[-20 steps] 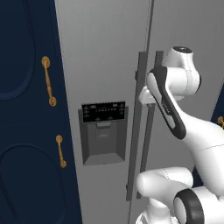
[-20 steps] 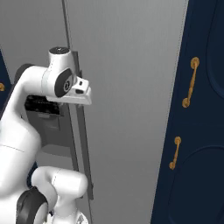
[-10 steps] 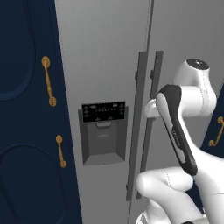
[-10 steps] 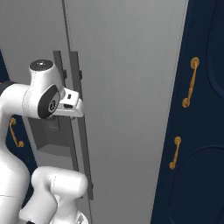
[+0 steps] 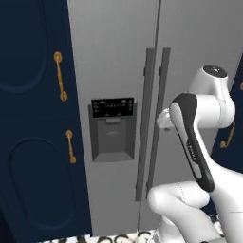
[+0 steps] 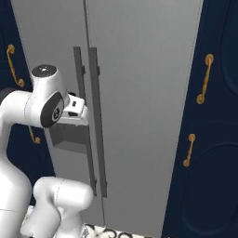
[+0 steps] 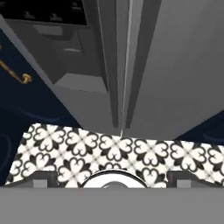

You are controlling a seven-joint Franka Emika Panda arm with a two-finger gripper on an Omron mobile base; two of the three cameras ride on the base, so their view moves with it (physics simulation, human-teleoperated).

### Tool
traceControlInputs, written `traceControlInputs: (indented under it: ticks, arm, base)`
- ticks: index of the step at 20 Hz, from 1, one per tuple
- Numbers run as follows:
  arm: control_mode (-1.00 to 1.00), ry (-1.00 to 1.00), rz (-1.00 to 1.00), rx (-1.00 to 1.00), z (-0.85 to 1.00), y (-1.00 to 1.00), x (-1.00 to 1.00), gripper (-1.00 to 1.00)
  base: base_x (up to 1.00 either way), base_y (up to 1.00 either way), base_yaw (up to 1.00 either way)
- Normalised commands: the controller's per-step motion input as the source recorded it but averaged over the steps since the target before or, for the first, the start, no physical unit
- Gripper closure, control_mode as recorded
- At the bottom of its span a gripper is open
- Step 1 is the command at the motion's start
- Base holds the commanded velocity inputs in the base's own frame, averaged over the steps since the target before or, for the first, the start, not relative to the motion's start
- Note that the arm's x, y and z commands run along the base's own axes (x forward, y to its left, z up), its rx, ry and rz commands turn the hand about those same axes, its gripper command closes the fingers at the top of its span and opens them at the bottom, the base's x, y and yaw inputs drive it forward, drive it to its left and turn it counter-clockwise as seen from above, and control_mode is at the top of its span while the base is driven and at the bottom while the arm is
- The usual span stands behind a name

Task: Navigate to the toaster.

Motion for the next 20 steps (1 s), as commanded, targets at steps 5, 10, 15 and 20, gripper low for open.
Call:
traceControlInputs:
  ticks: [5, 10, 15, 20]
  arm:
    - [1.0, 0.0, 0.0, 0.0, 0.0, 0.0, 0.0, -1.0]
    - [1.0, 0.0, 0.0, 0.0, 0.0, 0.0, 0.0, -1.0]
    - [1.0, 0.0, 0.0, 0.0, 0.0, 0.0, 0.0, -1.0]
    - [1.0, 0.0, 0.0, 0.0, 0.0, 0.0, 0.0, -1.0]
  base:
    - [-0.39, 0.02, 0.3]
    - [-0.54, 0.0, 0.52]
    - [-0.4, 0.0, 0.93]
    - [-0.01, 0.0, 0.98]
